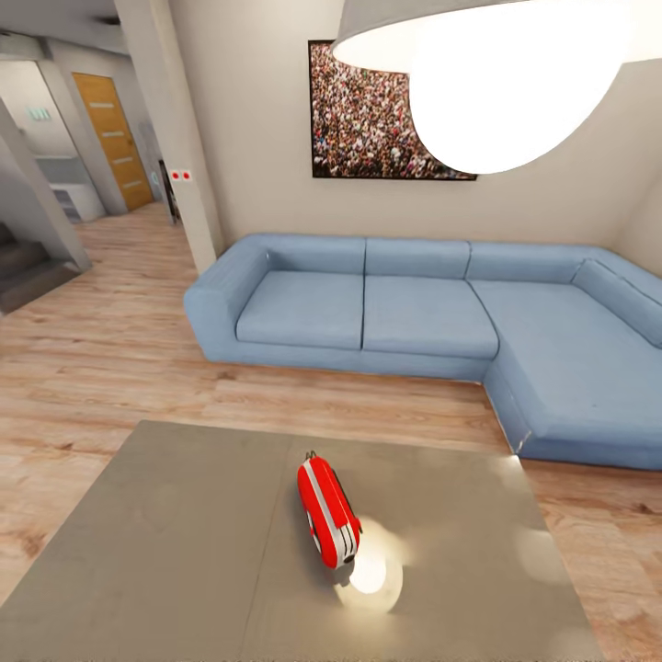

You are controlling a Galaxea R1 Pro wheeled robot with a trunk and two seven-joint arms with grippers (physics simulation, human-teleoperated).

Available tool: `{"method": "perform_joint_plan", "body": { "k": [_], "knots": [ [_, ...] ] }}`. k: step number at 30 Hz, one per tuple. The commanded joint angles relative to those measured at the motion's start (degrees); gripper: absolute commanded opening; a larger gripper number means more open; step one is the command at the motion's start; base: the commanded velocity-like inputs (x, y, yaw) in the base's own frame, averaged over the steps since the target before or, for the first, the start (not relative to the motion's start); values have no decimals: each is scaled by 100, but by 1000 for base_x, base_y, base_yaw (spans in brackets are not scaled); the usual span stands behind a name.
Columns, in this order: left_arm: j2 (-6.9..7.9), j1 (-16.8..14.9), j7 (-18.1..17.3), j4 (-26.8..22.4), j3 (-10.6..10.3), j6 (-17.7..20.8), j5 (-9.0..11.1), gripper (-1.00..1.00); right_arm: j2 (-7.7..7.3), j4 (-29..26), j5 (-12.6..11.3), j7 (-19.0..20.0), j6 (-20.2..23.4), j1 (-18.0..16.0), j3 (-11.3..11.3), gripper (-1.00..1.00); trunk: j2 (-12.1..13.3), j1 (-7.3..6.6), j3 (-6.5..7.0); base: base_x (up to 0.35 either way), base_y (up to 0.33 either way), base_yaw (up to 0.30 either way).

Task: Turn on the radio receiver that's on the table in the living room.

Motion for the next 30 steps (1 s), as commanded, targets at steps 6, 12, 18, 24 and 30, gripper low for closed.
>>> {"method": "perform_joint_plan", "body": {
  "k": [6, 12, 18, 24, 30],
  "knots": [
    [0, 0, 0, 0, -1, 0, 0, 100, 1, 0, 0, 0, 0, 0, 0, 100, 0, 0, -55, 0, 0, 0],
    [0, 0, 0, 0, 3, 0, 0, 100, -1, -1, 0, 0, 0, 0, 0, 100, 0, 0, -110, 0, 0, 0],
    [0, 0, 0, 0, 1, -1, 0, 100, 0, 0, 0, 0, 0, 0, 0, 100, 0, 0, -165, 0, 0, 0],
    [0, 0, 0, 0, 1, -6, -6, 100, -2, -1, 0, 0, 0, 0, 0, 100, 0, 0, -220, 0, 0, 0],
    [0, 0, 0, 0, 6, -8, -8, 100, -2, -1, 0, 0, 0, 0, 0, 100, 0, 0, -274, 0, 0, 0]
  ]
}}
